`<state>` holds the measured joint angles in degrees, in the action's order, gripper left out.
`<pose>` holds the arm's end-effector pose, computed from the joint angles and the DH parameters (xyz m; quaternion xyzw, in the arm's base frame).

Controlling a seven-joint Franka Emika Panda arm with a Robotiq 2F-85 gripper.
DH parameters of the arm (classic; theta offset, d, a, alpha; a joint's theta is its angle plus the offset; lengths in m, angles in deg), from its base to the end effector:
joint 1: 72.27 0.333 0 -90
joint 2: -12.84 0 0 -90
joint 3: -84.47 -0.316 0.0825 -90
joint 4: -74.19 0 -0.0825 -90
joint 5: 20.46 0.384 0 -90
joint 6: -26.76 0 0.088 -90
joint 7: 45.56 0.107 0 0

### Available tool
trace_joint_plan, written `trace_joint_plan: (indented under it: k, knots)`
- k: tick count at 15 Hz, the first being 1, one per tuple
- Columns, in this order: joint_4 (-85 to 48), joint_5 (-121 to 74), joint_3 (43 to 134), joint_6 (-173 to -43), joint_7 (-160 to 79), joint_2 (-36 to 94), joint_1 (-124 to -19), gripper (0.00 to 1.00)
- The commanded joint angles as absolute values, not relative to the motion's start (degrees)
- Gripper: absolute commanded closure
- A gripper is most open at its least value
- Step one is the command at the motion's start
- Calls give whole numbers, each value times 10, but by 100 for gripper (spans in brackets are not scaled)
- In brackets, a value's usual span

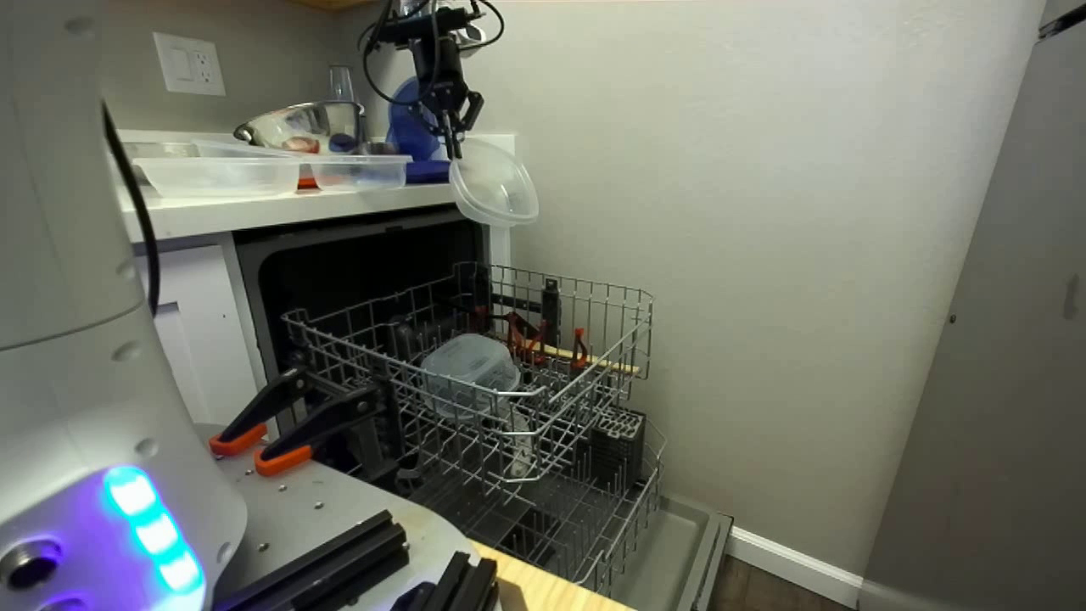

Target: Take out the bowl from the dishwashing rack

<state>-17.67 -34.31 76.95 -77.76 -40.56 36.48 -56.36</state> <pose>0.6089 0.2322 0.3799 0.9723 0.1963 -0.0686 0.1070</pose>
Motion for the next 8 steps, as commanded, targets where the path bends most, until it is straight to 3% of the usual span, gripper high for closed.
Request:
trace_joint_plan:
  k: [1, 7, 8]
  knots:
    - [-174, -344, 768, -775, -405, 366, -564, 93]
    - [-174, -344, 768, -775, -405, 366, -564, 93]
    - [-174, -344, 768, -775, -405, 366, -564, 98]
